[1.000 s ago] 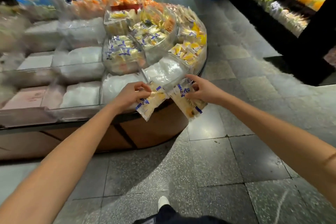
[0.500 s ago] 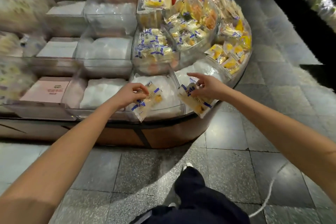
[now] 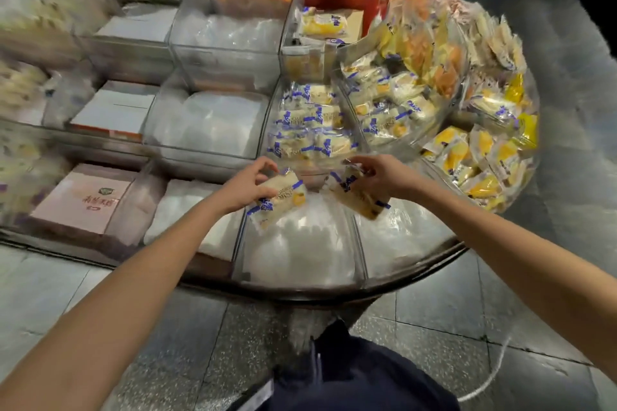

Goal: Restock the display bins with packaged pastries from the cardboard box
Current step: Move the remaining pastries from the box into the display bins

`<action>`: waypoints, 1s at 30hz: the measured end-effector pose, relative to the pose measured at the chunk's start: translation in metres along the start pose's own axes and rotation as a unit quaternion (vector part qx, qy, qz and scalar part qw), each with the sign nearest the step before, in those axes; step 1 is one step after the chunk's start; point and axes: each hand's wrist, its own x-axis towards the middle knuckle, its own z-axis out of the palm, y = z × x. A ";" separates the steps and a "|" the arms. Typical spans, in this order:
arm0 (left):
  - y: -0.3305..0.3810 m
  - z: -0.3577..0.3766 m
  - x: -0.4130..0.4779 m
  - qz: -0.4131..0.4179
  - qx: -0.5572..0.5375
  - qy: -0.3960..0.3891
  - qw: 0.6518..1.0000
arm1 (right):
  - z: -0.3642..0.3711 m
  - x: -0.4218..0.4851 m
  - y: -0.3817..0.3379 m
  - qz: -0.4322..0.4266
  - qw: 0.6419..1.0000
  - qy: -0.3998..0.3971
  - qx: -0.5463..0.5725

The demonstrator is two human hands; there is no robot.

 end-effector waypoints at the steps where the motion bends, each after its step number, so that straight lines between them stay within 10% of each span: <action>1: 0.001 -0.004 0.011 -0.005 -0.007 0.002 1.000 | -0.005 0.012 0.001 -0.001 1.000 -0.007 -0.003; 30: -0.033 -0.269 0.199 0.060 0.041 -0.035 0.997 | -0.019 0.263 -0.141 -0.045 0.996 0.075 -0.028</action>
